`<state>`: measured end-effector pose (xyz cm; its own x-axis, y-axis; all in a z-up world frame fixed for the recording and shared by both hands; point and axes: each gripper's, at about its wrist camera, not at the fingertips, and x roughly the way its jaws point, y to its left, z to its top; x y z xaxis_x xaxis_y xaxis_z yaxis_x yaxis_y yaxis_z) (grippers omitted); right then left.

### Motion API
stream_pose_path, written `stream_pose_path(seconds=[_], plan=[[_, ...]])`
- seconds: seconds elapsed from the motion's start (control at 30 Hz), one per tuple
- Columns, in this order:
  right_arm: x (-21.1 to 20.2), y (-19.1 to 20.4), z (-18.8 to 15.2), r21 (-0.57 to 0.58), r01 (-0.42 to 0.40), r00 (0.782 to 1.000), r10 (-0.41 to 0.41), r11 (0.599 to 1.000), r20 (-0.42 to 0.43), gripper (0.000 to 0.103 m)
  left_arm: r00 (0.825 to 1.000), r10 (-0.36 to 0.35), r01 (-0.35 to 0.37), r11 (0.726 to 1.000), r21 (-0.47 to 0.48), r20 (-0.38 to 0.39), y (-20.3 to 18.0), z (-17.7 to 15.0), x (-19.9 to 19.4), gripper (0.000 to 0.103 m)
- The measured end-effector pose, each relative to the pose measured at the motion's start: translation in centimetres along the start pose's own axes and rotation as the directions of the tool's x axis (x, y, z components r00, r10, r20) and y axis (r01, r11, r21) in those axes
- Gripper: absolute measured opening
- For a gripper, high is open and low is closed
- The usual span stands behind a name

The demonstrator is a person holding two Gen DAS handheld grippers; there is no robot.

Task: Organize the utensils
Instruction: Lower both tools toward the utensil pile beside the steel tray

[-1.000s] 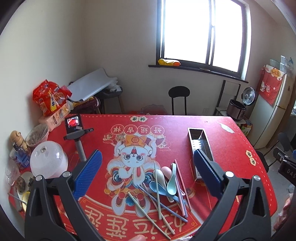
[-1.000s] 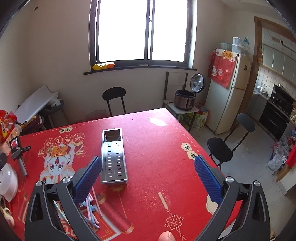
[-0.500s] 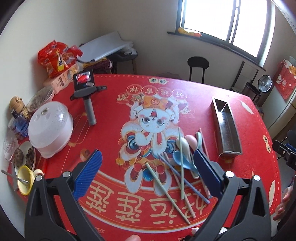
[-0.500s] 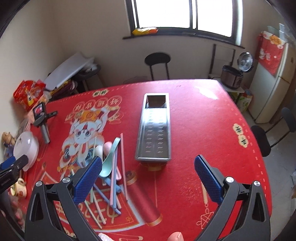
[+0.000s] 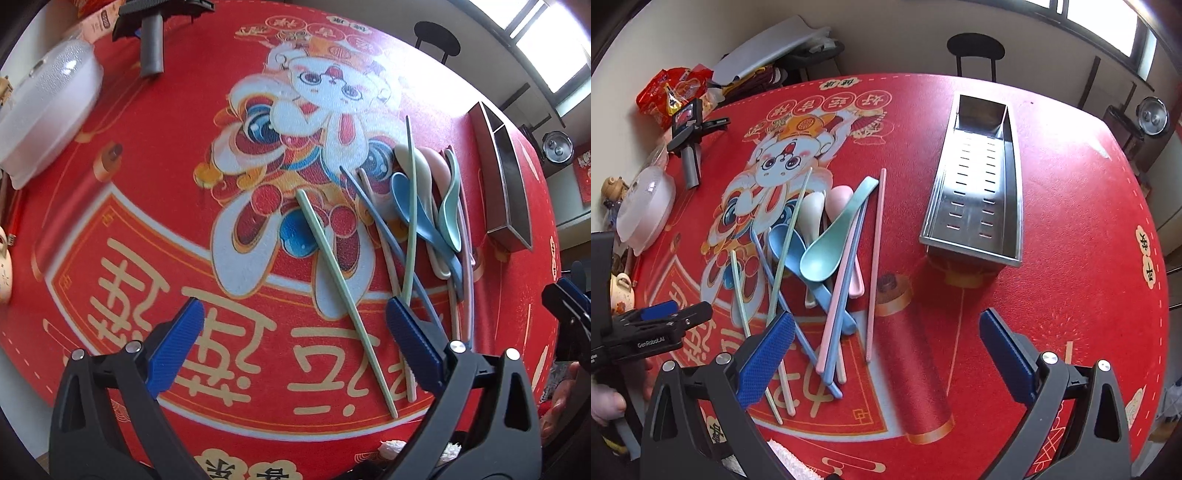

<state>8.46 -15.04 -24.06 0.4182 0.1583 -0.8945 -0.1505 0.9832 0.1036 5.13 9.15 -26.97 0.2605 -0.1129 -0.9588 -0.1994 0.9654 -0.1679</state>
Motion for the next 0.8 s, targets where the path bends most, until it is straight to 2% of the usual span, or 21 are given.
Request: stream_pose_path(seconds=[0.17, 0.23, 0.27, 0.3, 0.33, 0.47, 0.73, 0.77, 0.8], plan=[[0.3, -1.0, -0.3, 0.023, -0.053, 0.999, 0.053, 0.998, -0.010, 0.098, 0.999, -0.048, 0.048, 0.999, 0.003, -0.017, -1.0, 0.0, 0.9, 0.095], [0.5, -1.6, -0.3, 0.055, -0.088, 0.996, 0.089, 0.995, -0.014, 0.097, 0.998, -0.065, 0.065, 0.998, 0.006, -0.018, -1.3, 0.2, 1.2, 0.085], [0.5, -1.8, -0.3, 0.068, -0.099, 0.995, 0.100, 0.993, -0.015, 0.097, 0.997, -0.069, 0.069, 0.998, 0.006, -0.027, -1.5, 0.3, 1.5, 0.076], [0.5, -1.9, -0.3, 0.076, -0.105, 0.994, 0.106, 0.992, -0.015, 0.097, 0.997, -0.073, 0.073, 0.997, 0.004, -0.039, -1.6, 0.4, 1.8, 0.070], [0.6, -1.9, -0.2, 0.077, -0.108, 0.994, 0.109, 0.991, -0.015, 0.097, 0.996, -0.075, 0.075, 0.997, 0.001, -0.047, -1.7, 0.5, 2.1, 0.069], [0.4, -1.5, 0.1, 0.059, -0.107, 0.994, 0.107, 0.993, -0.011, 0.097, 0.993, -0.105, 0.104, 0.994, -0.009, -0.060, -2.0, 0.8, 2.9, 0.052], [0.9, -2.0, 0.4, 0.074, -0.100, 0.995, 0.102, 0.992, -0.019, 0.096, 0.992, -0.102, 0.105, 0.994, 0.026, -0.078, -3.4, 1.8, 4.0, 0.050], [1.0, -2.1, 0.5, 0.078, -0.102, 0.994, 0.104, 0.992, -0.021, 0.094, 0.992, -0.100, 0.103, 0.994, 0.032, -0.083, -3.6, 1.9, 4.3, 0.047], [1.1, -2.3, 0.5, 0.082, -0.104, 0.994, 0.107, 0.991, -0.024, 0.093, 0.992, -0.094, 0.098, 0.994, 0.038, -0.089, -3.7, 2.0, 4.5, 0.039]])
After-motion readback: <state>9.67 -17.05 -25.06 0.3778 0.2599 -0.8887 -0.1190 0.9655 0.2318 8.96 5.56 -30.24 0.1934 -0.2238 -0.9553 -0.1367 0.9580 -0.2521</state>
